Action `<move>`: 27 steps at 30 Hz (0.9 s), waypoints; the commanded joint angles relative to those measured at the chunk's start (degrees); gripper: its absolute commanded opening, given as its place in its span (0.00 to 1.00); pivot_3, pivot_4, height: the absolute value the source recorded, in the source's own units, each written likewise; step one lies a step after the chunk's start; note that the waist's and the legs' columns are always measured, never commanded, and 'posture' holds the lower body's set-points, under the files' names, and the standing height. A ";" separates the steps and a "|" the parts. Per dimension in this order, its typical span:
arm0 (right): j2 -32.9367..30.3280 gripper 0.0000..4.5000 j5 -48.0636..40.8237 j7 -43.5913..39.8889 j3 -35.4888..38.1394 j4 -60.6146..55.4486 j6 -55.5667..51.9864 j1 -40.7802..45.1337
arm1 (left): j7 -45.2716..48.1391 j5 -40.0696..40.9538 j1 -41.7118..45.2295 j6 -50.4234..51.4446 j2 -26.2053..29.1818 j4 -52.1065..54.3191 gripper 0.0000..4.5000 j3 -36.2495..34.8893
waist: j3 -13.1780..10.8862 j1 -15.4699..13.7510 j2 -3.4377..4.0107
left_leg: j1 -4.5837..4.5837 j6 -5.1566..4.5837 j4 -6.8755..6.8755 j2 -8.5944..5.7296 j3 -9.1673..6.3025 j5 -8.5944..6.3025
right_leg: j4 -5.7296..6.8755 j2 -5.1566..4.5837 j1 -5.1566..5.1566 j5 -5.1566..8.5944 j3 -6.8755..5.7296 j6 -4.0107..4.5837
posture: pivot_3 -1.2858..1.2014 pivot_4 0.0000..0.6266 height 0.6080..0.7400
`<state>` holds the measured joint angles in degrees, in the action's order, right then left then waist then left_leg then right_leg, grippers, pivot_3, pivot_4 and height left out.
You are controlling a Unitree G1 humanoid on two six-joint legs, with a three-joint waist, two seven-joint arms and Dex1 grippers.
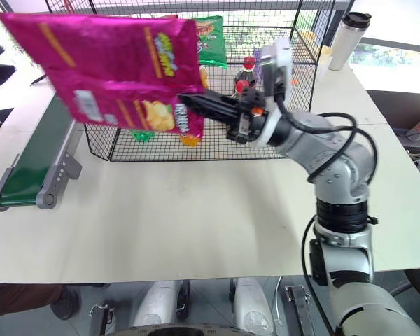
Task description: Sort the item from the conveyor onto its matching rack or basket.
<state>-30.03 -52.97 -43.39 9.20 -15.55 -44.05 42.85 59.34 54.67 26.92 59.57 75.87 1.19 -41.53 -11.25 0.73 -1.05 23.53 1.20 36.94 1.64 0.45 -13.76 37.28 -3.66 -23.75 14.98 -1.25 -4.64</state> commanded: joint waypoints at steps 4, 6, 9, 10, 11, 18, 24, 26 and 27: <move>-9.15 0.00 3.25 0.91 7.79 -0.82 2.84 -0.82 | -2.53 0.51 -4.91 2.46 -4.16 4.05 0.80 -8.71 | 0.00 -0.16 0.00 | -0.01 0.00 0.01 0.02 0.00 0.00 | -0.04 -0.02 0.03 0.01 0.01 0.04 | 0.52 0.24 1.00; -14.40 0.00 5.25 1.10 11.37 -1.20 3.99 -1.01 | -5.40 2.36 -5.50 2.67 -8.72 6.37 0.80 -7.83 | 0.00 -0.25 0.00 | 0.00 0.00 0.02 0.02 0.01 0.00 | -0.06 -0.04 0.04 0.02 0.03 0.05 | 0.52 0.24 1.00; -18.46 0.00 8.88 3.22 14.18 -1.39 7.35 -0.15 | -8.71 4.24 -5.08 2.12 -13.97 8.06 0.80 -5.51 | 0.03 -0.23 -0.05 | 0.00 0.00 0.02 0.00 0.06 0.00 | -0.08 -0.06 0.04 0.00 0.10 0.02 | 0.52 0.24 1.00; -18.83 0.00 9.61 3.89 14.56 -1.22 8.32 0.07 | -9.33 4.54 -4.92 2.00 -14.77 8.24 0.80 -5.07 | 0.05 -0.15 -0.08 | 0.00 0.00 0.02 0.02 0.07 0.00 | -0.08 -0.03 0.04 -0.01 0.11 0.02 | 0.52 0.24 1.00; -19.38 0.00 11.55 4.90 14.92 -0.97 10.21 0.25 | -9.97 4.79 -4.71 1.76 -15.77 8.37 0.80 -4.20 | 0.05 0.08 -0.09 | -0.01 0.00 0.03 0.03 0.06 0.00 | -0.08 -0.01 0.04 -0.01 0.11 0.02 | 0.52 0.24 1.00; -20.71 0.00 32.17 9.36 6.73 -0.03 27.83 0.09 | -12.55 6.13 -1.61 0.03 -19.90 7.57 0.80 0.99 | 0.05 0.13 -0.05 | -0.08 -0.01 0.00 0.07 0.54 0.00 | 0.00 0.10 -0.16 -0.07 0.54 0.07 | 0.52 0.24 1.00; -21.28 0.00 47.92 8.81 -3.22 3.66 42.59 -1.35 | -14.83 7.33 -1.91 -0.28 -21.94 8.79 0.80 1.34 | 0.05 0.17 -0.07 | -0.01 -0.03 0.02 0.05 0.88 -0.02 | 0.05 0.11 -0.43 -0.11 0.90 0.00 | 0.52 0.24 1.00; -22.14 0.00 54.88 10.44 -6.22 7.37 47.96 -1.08 | -15.62 7.83 -2.72 -0.31 -22.42 9.52 0.80 0.78 | 0.05 0.15 -0.07 | 0.01 -0.04 0.03 0.07 0.91 -0.02 | 0.04 0.10 -0.46 -0.13 0.94 -0.03 | 0.52 0.24 1.00; -22.38 0.00 57.58 10.91 -7.58 9.26 50.03 -0.74 | -16.08 8.07 -3.13 -0.34 -22.65 9.87 0.80 0.40 | 0.05 0.11 -0.08 | 0.01 -0.04 0.03 0.07 0.94 -0.02 | 0.04 0.09 -0.46 -0.13 0.96 -0.04 | 0.52 0.24 1.00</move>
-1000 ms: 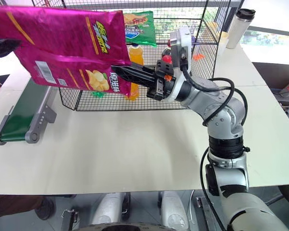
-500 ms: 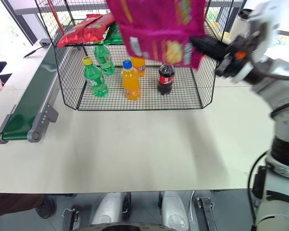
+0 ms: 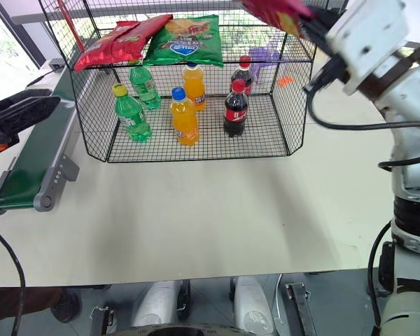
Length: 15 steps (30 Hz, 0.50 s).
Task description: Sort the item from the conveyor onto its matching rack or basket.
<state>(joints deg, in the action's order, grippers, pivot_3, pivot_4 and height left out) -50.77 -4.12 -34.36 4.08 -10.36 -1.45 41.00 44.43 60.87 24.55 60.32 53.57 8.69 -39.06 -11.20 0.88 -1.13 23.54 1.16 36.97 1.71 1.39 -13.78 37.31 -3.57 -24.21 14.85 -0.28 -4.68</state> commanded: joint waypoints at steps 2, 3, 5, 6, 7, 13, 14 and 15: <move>-1.87 0.00 14.79 4.66 -4.39 7.60 9.35 2.48 | -1.97 2.55 -1.56 -1.12 -0.60 3.03 0.80 -2.70 | 0.00 -0.08 -0.01 | 0.00 0.00 0.03 0.00 0.01 0.00 | 0.00 -0.01 0.00 0.00 0.02 0.01 | 0.52 0.24 1.00; -1.73 0.00 17.10 5.83 -5.07 9.19 9.60 3.26 | -2.35 2.91 -2.01 -1.16 -0.68 3.37 0.80 -2.96 | 0.00 -0.06 -0.01 | 0.00 0.00 0.04 0.00 0.02 0.00 | 0.00 -0.02 0.00 0.01 0.04 0.02 | 0.52 0.24 1.00; -1.68 0.00 23.27 9.16 -6.85 12.33 9.55 5.19 | -3.01 3.43 -3.06 -1.33 -0.98 4.03 0.80 -3.36 | 0.00 -0.02 -0.01 | 0.00 0.01 0.07 -0.01 0.06 0.00 | 0.01 -0.02 -0.03 0.00 0.08 0.04 | 0.52 0.24 1.00; -1.34 0.00 25.37 10.35 -7.46 13.38 9.05 6.01 | -3.34 3.63 -3.47 -1.43 -1.14 4.31 0.80 -3.41 | 0.00 -0.01 -0.01 | 0.01 0.01 0.06 -0.01 0.07 0.00 | 0.01 -0.02 -0.04 0.00 0.10 0.05 | 0.52 0.24 1.00; -1.22 0.00 28.41 11.90 -8.32 14.27 8.28 6.83 | -3.63 3.78 -3.90 -1.62 -1.34 4.62 0.80 -3.36 | 0.00 0.01 -0.01 | 0.00 0.01 0.05 -0.01 0.09 0.00 | 0.01 -0.02 -0.05 0.00 0.11 0.05 | 0.52 0.24 1.00; 3.57 0.00 35.10 15.28 -11.64 17.33 6.23 11.13 | -5.61 4.75 -5.84 -3.13 -3.25 6.09 0.80 -2.38 | 0.01 0.20 -0.01 | 0.00 0.01 0.03 -0.01 0.12 0.00 | 0.01 0.00 -0.10 -0.01 0.13 0.04 | 0.52 0.24 1.00; 4.19 0.00 35.49 14.83 -12.24 17.71 6.56 11.55 | -5.87 4.83 -5.93 -3.33 -3.50 6.15 0.80 -2.24 | 0.01 0.19 -0.01 | 0.00 0.01 0.03 -0.01 0.12 0.00 | 0.02 0.01 -0.10 -0.01 0.13 0.04 | 0.52 0.24 1.00; 4.49 0.00 36.05 14.65 -12.68 18.08 6.70 11.80 | -6.11 4.87 -5.99 -3.50 -3.71 6.24 0.80 -2.14 | 0.00 0.17 -0.01 | 0.00 0.01 0.03 -0.01 0.11 0.00 | 0.02 0.01 -0.10 -0.02 0.13 0.05 | 0.52 0.24 1.00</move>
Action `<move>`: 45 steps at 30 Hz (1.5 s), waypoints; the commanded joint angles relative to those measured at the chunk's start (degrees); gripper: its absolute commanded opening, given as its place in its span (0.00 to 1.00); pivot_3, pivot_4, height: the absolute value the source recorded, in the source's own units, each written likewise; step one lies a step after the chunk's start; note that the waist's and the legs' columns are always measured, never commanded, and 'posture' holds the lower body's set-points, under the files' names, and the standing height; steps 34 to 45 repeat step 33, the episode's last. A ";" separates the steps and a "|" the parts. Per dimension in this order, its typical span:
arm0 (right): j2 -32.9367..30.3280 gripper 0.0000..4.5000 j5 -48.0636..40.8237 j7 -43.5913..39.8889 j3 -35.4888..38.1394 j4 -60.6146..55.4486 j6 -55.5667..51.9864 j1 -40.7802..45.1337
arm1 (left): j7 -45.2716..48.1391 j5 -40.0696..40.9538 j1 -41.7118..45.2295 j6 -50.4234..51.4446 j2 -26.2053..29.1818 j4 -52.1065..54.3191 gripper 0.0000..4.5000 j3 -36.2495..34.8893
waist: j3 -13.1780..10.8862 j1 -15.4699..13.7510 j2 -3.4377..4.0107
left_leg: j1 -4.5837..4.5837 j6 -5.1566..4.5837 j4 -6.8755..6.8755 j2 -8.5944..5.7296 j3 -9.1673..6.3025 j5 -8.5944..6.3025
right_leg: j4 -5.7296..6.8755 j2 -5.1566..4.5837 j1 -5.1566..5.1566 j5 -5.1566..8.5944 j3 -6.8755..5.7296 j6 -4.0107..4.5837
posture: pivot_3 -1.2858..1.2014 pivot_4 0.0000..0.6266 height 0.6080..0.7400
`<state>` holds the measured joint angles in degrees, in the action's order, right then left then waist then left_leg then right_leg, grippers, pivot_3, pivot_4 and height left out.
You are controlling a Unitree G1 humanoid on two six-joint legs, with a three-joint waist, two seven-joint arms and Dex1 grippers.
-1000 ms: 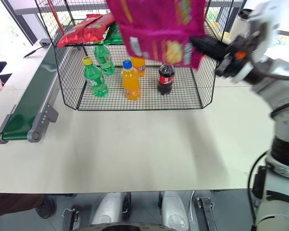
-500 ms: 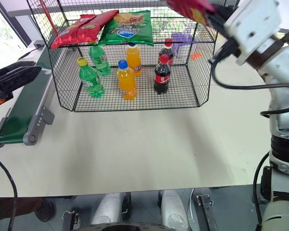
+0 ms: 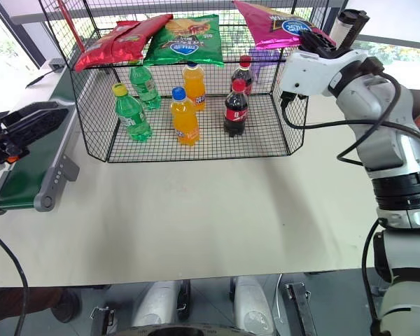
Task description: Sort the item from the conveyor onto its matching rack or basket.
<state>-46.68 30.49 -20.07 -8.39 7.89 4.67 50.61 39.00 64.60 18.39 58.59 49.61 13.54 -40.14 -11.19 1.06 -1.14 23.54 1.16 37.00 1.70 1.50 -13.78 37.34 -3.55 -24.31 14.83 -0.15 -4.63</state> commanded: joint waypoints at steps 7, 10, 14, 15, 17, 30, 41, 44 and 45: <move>1.87 0.00 1.60 -3.11 -2.18 2.62 -0.07 2.27 | -2.21 1.89 -1.09 -3.31 -0.98 2.02 0.80 -0.72 | 0.00 -0.24 0.00 | 0.01 0.00 0.03 -0.01 0.00 0.00 | -0.01 -0.05 0.04 -0.01 0.00 0.00 | 0.52 0.24 1.00; 1.78 0.20 1.49 -3.51 -1.50 3.26 -0.85 2.39 | -2.70 2.24 -1.38 -3.52 -1.15 2.27 0.81 -0.77 | 0.00 -0.22 0.00 | 0.01 0.00 0.03 -0.01 0.00 0.00 | -0.01 -0.04 0.04 -0.01 0.00 -0.01 | 0.52 0.24 1.00; 1.59 0.65 1.23 -4.44 -1.32 3.40 -0.63 2.54 | -3.09 2.46 -1.89 -3.91 -1.33 2.32 0.81 -0.73 | 0.00 -0.14 0.00 | 0.01 0.00 0.03 -0.01 -0.01 0.00 | 0.00 -0.04 0.03 -0.02 0.00 -0.02 | 0.52 0.24 1.00; 1.42 0.71 1.14 -4.97 -1.26 3.03 -0.71 2.34 | -3.16 2.50 -2.03 -4.06 -1.40 2.34 0.81 -0.62 | 0.00 -0.14 0.00 | 0.01 0.00 0.03 -0.01 0.00 0.00 | -0.01 -0.04 0.03 -0.02 0.00 -0.02 | 0.52 0.24 1.00; 0.73 0.71 -0.31 -6.35 -0.31 1.45 -0.09 1.30 | -3.43 2.69 -2.22 -4.33 -1.70 2.45 0.81 -0.29 | 0.00 -0.17 0.00 | 0.01 0.00 0.03 -0.01 0.00 0.00 | -0.01 -0.04 0.03 -0.02 0.00 -0.02 | 0.52 0.24 1.00; 4.71 0.71 -57.20 -14.76 28.22 -29.16 -23.36 -15.01 | -11.27 1.92 -3.22 -4.23 -4.37 8.77 0.81 6.46 | 0.02 -0.52 -0.03 | -0.01 -0.01 0.05 0.04 -0.15 0.00 | 0.00 -0.06 0.19 -0.17 -0.01 -0.27 | 0.52 0.24 1.00; 2.89 0.71 -74.72 -14.73 36.06 -32.07 -37.53 -18.43 | -12.86 3.35 -3.68 -3.40 -5.12 10.03 0.81 8.31 | 0.02 -0.47 -0.04 | -0.05 -0.01 0.12 0.07 -0.25 0.00 | -0.03 -0.08 0.26 -0.31 -0.01 -0.23 | 0.52 0.24 1.00; 2.89 0.71 -74.72 -14.73 36.06 -32.07 -37.53 -18.43 | -12.86 3.35 -3.68 -3.40 -5.12 10.03 0.81 8.31 | 0.02 -0.47 -0.04 | -0.05 -0.01 0.12 0.07 -0.25 0.00 | -0.03 -0.08 0.26 -0.31 -0.01 -0.23 | 0.52 0.24 1.00; 2.89 0.71 -74.72 -14.73 36.06 -32.07 -37.53 -18.43 | -12.86 3.35 -3.68 -3.40 -5.12 10.03 0.81 8.31 | 0.02 -0.47 -0.04 | -0.05 -0.01 0.12 0.07 -0.25 0.00 | -0.03 -0.08 0.26 -0.31 -0.01 -0.23 | 0.52 0.24 1.00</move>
